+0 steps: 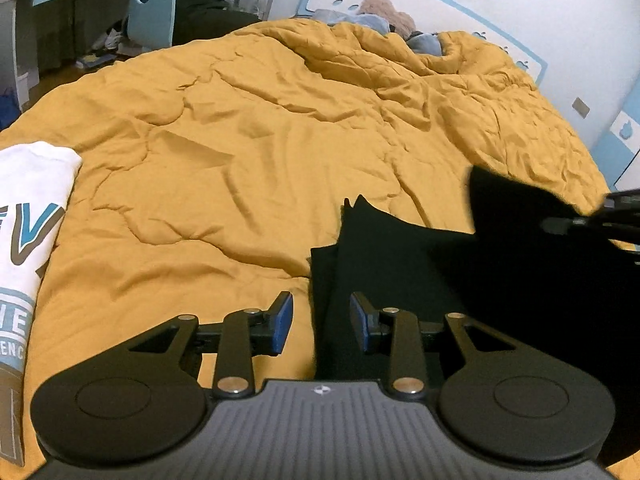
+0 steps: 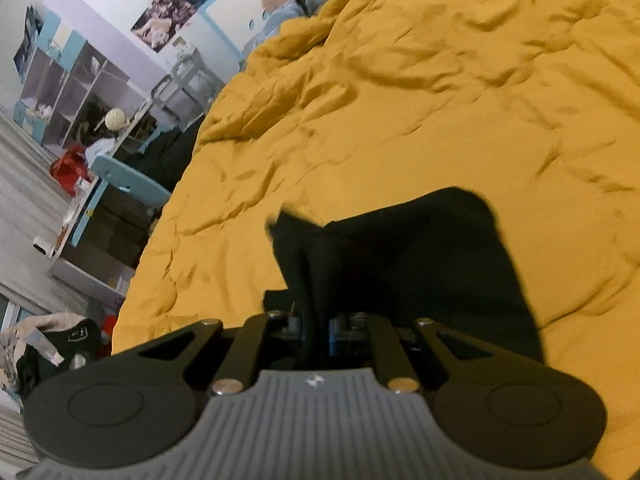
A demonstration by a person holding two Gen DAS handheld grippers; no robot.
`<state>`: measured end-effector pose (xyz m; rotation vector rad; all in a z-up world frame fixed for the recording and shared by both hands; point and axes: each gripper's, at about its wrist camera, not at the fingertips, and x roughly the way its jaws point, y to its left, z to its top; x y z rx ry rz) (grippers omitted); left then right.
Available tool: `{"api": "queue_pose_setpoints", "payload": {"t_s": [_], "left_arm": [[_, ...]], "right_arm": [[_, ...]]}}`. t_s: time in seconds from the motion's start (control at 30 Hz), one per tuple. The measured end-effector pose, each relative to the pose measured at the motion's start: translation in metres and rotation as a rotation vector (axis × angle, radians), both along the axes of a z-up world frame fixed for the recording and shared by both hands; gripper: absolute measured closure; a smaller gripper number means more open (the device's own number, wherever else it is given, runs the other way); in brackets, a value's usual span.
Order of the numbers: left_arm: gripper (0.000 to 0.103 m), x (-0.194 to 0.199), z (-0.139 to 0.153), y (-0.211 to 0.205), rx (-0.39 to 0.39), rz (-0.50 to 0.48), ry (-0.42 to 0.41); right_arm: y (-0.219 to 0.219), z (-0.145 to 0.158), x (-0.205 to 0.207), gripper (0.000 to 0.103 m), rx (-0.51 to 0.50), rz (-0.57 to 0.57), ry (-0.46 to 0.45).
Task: Fold small clothes
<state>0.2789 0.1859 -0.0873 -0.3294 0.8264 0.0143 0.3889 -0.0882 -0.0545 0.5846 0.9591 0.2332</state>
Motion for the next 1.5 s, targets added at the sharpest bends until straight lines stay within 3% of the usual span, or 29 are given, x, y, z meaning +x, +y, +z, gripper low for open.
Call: {"api": "queue_pose_setpoints", "payload": {"t_s": [0.23,0.4,0.57,0.73,0.9,1.07,1.17,1.27,1.4,1.5], "left_arm": [[0.064,0.001,-0.014,0.01,-0.022,-0.008,0.019],[0.064,0.0,-0.026,0.023,-0.047,0.019,0.041],[0.064,0.003,-0.032,0.03,-0.071,0.033,0.042],[0.064,0.004,-0.034,0.032,-0.085,0.039,0.041],[0.064,0.004,-0.035,0.037,-0.101,0.057,0.039],[0.064,0.003,-0.036,0.044,-0.118,0.079,0.044],[0.064,0.001,-0.036,0.047,-0.123,0.087,0.052],[0.064,-0.003,-0.034,0.047,-0.124,0.088,0.051],[0.062,-0.006,-0.029,0.048,-0.123,0.078,0.046],[0.059,-0.009,-0.016,0.042,-0.081,0.074,0.078]], "right_arm": [[0.061,-0.056,0.003,0.099,-0.094,0.08,0.129],[0.07,-0.085,0.005,0.099,-0.113,0.122,0.205],[0.068,-0.079,0.006,0.098,-0.093,0.093,0.197],[0.058,-0.066,0.004,0.098,0.003,0.009,0.172],[0.079,-0.043,0.011,0.098,0.015,0.014,0.121],[0.105,-0.058,0.023,0.098,0.014,0.023,0.184],[0.122,-0.069,0.026,0.098,-0.068,0.038,0.192],[0.126,-0.085,0.03,0.098,-0.083,0.045,0.244],[0.132,-0.075,0.022,0.079,-0.067,0.104,0.218],[0.141,-0.053,0.006,0.075,-0.029,0.193,0.189]]}}
